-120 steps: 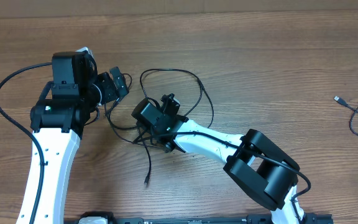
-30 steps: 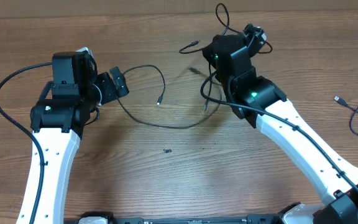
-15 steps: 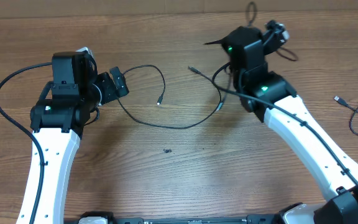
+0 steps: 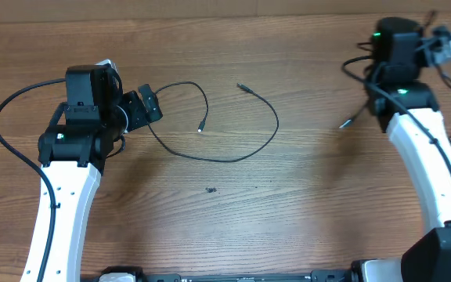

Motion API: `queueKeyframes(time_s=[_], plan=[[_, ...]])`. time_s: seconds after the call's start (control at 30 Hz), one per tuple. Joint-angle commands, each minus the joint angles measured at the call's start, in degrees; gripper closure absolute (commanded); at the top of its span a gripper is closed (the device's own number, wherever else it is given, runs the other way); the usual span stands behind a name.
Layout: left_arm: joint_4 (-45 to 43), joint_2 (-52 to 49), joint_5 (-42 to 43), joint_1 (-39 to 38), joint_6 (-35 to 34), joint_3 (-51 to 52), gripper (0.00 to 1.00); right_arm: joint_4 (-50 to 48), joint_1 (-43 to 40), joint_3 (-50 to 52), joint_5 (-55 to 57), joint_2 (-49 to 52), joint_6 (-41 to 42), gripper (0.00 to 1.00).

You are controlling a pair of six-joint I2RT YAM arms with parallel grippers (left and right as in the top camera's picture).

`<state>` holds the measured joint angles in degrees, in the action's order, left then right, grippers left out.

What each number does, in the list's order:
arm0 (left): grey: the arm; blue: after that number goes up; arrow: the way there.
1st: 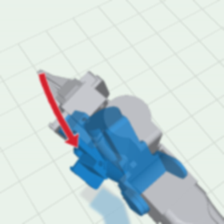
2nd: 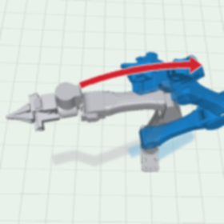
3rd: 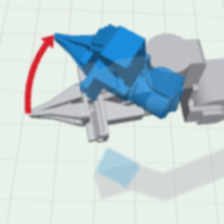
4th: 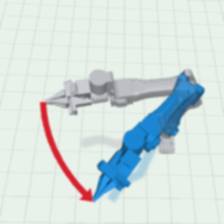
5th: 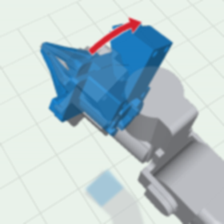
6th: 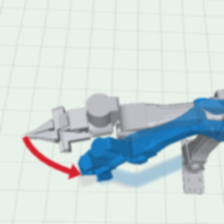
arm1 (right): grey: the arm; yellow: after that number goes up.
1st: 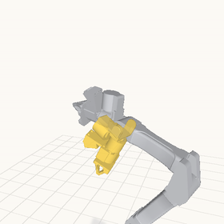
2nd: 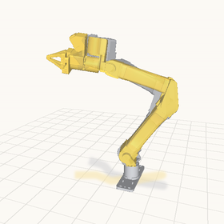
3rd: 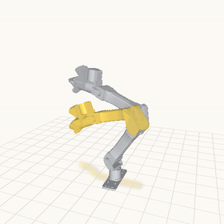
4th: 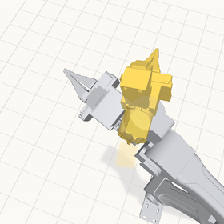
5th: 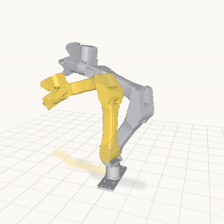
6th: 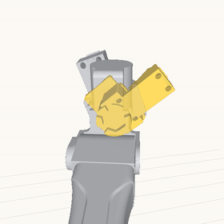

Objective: Untangle cables
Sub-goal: 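Lift the grasped cable and pull it up-right out of the tangle, then carry the cable to the far right and lay it down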

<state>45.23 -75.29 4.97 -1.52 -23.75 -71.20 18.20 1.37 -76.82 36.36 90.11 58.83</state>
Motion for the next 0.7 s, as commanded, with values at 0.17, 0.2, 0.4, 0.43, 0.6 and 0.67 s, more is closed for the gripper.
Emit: queueKeyframes(time_s=[0.17,0.2,0.4,0.43,0.6,0.67], plan=[[0.00,-0.37,0.59,-0.02,1.05,-1.20,0.00,-7.26,-10.36,-0.07,-3.23,6.58,-5.27,0.96],[-0.02,-0.37,0.59,-0.02,1.05,-1.20,0.01,-9.97,-11.39,-0.07,-5.40,7.98,-8.04,0.96],[-0.02,-0.37,0.59,-0.02,1.05,-1.20,0.00,-21.27,-14.19,-0.07,-16.70,13.22,-22.32,0.96],[-0.02,-0.37,0.59,-0.02,1.05,-1.20,0.00,-22.25,-14.29,-0.07,-16.92,13.81,-23.26,0.96],[0.00,-0.35,0.59,0.00,1.07,-1.20,0.00,-27.36,-14.36,-0.07,-16.98,17.68,-29.07,0.96],[-0.02,-0.35,0.59,-0.02,1.07,-1.20,0.00,-29.27,-14.67,-0.07,-16.98,19.47,-29.33,0.96]])
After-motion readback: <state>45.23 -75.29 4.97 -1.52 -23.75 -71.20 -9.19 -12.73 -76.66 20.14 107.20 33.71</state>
